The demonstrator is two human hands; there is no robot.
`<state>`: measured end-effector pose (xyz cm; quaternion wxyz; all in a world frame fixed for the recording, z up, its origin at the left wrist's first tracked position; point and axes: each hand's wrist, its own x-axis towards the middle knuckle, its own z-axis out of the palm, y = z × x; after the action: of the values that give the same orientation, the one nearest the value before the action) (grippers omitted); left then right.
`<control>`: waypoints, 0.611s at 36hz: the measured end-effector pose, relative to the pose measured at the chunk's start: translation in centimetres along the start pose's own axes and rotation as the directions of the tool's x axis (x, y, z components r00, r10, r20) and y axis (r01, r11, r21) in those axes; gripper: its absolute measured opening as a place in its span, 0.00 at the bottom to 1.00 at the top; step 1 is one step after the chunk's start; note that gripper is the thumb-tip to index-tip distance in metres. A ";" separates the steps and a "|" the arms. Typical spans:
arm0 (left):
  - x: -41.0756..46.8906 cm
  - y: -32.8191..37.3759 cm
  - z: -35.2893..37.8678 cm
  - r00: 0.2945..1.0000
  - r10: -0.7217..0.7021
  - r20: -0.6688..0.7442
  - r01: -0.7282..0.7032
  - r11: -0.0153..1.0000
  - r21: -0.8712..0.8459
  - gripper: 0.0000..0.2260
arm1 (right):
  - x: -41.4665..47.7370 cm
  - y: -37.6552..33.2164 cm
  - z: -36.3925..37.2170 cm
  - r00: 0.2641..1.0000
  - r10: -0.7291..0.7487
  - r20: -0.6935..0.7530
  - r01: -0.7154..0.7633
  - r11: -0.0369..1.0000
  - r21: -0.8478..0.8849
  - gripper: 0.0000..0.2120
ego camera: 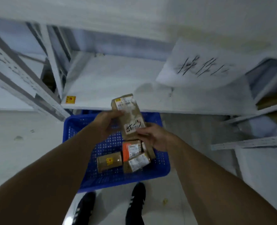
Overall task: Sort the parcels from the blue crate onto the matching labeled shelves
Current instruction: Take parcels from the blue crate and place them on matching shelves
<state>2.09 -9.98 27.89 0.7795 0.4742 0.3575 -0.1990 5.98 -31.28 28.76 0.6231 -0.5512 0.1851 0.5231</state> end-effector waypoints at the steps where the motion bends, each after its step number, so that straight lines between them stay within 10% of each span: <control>1: -1.4 0.9 1.3 0.998 -0.023 0.051 0.021 0.999 0.050 0.08 | -1.7 -0.7 0.2 0.999 -0.036 -0.032 0.037 0.999 0.012 0.14; 11: -16.7 12.5 17.5 0.874 0.034 0.485 -0.259 0.878 0.403 0.21 | -27.5 -8.7 0.6 0.870 -0.340 -0.357 0.350 0.936 -0.039 0.07; 22: -40.6 17.2 38.5 0.476 -0.002 0.879 -0.607 0.722 0.330 0.18 | -61.0 -7.7 2.1 0.374 -0.595 -0.711 0.684 0.695 -0.222 0.20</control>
<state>0.43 -37.04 79.83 0.6770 0.6011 -0.2395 -0.3507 -11.60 -55.59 82.44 0.6728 -0.7050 0.2206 -0.0414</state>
